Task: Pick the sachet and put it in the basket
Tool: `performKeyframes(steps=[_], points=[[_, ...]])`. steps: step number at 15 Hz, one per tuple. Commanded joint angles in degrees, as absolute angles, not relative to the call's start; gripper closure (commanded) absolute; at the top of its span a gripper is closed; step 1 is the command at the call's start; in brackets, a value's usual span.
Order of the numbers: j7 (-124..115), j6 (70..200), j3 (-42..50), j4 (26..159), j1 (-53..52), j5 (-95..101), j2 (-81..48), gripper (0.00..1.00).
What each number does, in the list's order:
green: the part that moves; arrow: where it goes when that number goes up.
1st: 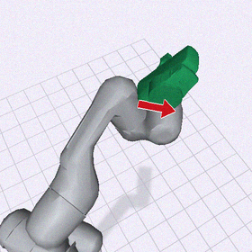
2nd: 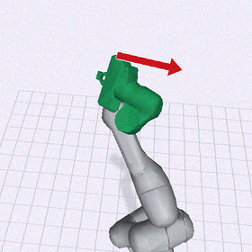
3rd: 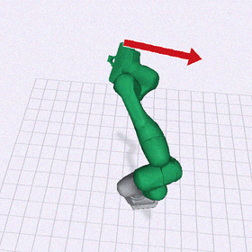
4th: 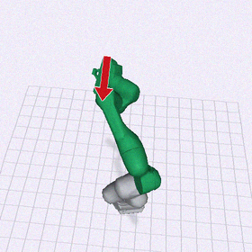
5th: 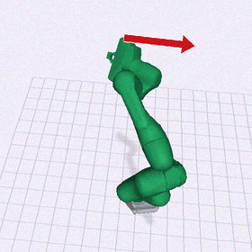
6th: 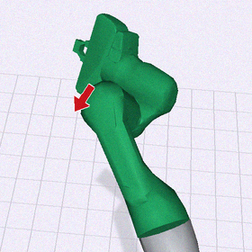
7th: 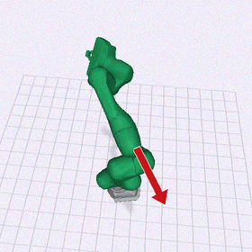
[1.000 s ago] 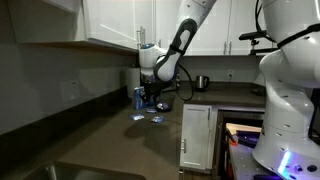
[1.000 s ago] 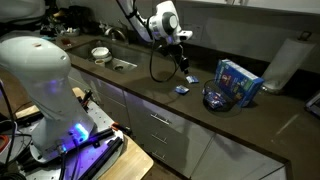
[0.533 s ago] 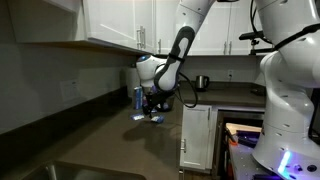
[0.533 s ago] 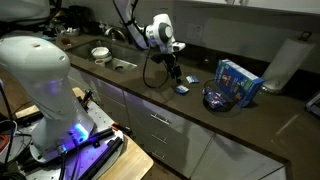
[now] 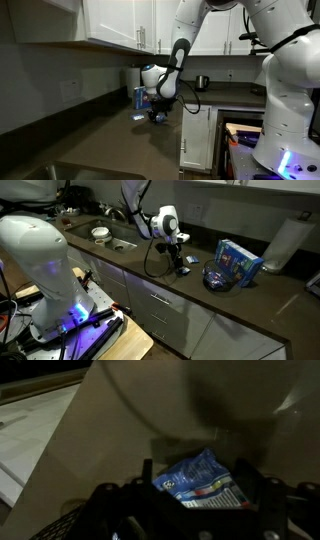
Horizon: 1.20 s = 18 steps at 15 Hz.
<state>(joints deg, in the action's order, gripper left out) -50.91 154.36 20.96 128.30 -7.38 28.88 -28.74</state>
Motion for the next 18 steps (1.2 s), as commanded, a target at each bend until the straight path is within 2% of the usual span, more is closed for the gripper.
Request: performKeyframes(steps=[1,8,10,13,15,18], points=[[-47.5,156.4,19.2,126.1,-4.3,23.2,-30.6,0.47],[-46.3,154.1,19.4,126.1,-6.7,20.5,-26.3,0.93],[-47.1,153.2,20.2,126.7,-8.2,22.0,-23.7,1.0],[-49.0,151.8,21.6,126.5,-10.4,25.8,-21.3,1.0],[-49.2,150.6,21.3,125.9,-10.0,27.0,-21.2,0.72],[-46.7,152.1,19.7,125.7,-6.9,25.3,-22.2,0.55]])
